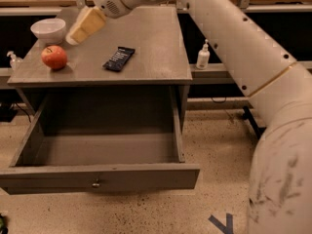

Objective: Place apple into top drawer

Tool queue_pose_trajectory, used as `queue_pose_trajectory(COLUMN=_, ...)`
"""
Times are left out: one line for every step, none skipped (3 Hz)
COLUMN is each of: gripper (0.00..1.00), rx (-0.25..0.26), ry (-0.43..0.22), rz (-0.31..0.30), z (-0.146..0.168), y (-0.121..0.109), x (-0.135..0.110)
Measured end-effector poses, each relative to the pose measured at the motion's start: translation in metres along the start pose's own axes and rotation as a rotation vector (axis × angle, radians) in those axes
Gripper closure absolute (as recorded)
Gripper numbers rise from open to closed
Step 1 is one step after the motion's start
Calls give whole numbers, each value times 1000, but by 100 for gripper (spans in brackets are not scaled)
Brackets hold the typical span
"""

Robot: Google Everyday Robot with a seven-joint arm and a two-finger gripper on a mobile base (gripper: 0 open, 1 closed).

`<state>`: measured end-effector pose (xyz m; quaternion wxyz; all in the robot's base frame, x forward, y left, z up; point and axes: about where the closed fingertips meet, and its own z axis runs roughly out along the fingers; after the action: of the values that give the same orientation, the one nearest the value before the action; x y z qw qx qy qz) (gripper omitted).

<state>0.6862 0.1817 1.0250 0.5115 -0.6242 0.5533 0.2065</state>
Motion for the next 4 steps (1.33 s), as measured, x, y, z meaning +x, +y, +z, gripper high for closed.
queue_pose_trajectory(gripper=0, rx=-10, ry=-179, rz=-33, z=68, y=-8, x=-44)
queue_pose_trajectory(gripper=0, rx=18, ry=-127, rz=-36, z=113, y=-8, x=-47)
queue_pose_trajectory(gripper=0, rx=-1, ry=-12, rz=5, z=159, y=2, x=-32)
queue_pose_trajectory(gripper=0, rx=-11, ry=10, rz=20, z=169, y=7, x=-30)
